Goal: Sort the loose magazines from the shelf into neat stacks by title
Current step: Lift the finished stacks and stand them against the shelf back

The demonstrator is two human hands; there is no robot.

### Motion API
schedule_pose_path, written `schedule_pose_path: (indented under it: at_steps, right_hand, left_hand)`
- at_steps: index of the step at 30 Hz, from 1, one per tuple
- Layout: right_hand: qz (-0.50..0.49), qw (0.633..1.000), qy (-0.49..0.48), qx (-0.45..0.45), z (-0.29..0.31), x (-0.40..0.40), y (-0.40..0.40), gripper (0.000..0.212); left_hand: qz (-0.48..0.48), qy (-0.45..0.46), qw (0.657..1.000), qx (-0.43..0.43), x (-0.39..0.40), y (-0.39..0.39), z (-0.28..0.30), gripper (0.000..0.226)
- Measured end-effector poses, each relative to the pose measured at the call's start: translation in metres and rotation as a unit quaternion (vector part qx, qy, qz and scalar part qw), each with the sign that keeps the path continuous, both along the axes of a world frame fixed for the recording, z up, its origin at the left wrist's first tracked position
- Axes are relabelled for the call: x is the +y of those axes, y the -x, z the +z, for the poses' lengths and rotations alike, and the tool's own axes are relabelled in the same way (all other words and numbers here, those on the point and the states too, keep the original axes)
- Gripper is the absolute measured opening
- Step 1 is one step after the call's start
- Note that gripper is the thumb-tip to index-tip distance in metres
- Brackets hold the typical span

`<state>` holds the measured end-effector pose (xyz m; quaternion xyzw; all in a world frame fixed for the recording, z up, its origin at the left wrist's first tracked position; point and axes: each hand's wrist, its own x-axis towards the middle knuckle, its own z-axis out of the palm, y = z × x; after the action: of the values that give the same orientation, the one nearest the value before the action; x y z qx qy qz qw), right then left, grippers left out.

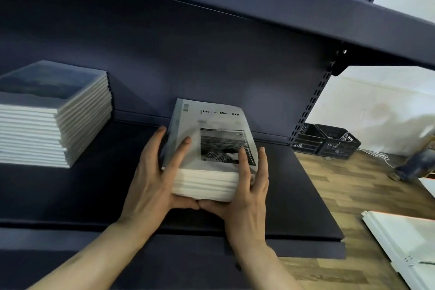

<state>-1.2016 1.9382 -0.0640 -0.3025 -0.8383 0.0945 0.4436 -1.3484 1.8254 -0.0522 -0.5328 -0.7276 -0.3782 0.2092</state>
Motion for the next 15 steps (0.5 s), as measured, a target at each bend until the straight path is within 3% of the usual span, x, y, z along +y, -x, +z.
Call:
schedule_pose_path:
  at_steps: [4,8,10,15]
  right_hand:
    - [0.027,0.996,0.052,0.065,-0.0009,-0.0013,-0.0028,0.143]
    - [0.041,0.987,0.124,0.092,0.0026,-0.0020,-0.0038,0.142]
    - [0.069,0.980,0.165,0.093,0.0041,-0.0005,-0.0057,0.136]
    - [0.082,0.984,0.134,0.090,0.0012,0.0065,-0.0028,0.113]
  left_hand:
    - [-0.064,-0.036,0.983,-0.167,-0.0023,0.0005,0.0019,0.145]
    - [-0.097,-0.061,0.922,-0.370,-0.0040,-0.0016,0.0037,0.148]
    - [-0.098,-0.055,0.906,-0.409,-0.0031,-0.0040,0.0006,0.147]
    - [-0.103,-0.055,0.897,-0.426,0.0010,-0.0043,-0.0035,0.116]
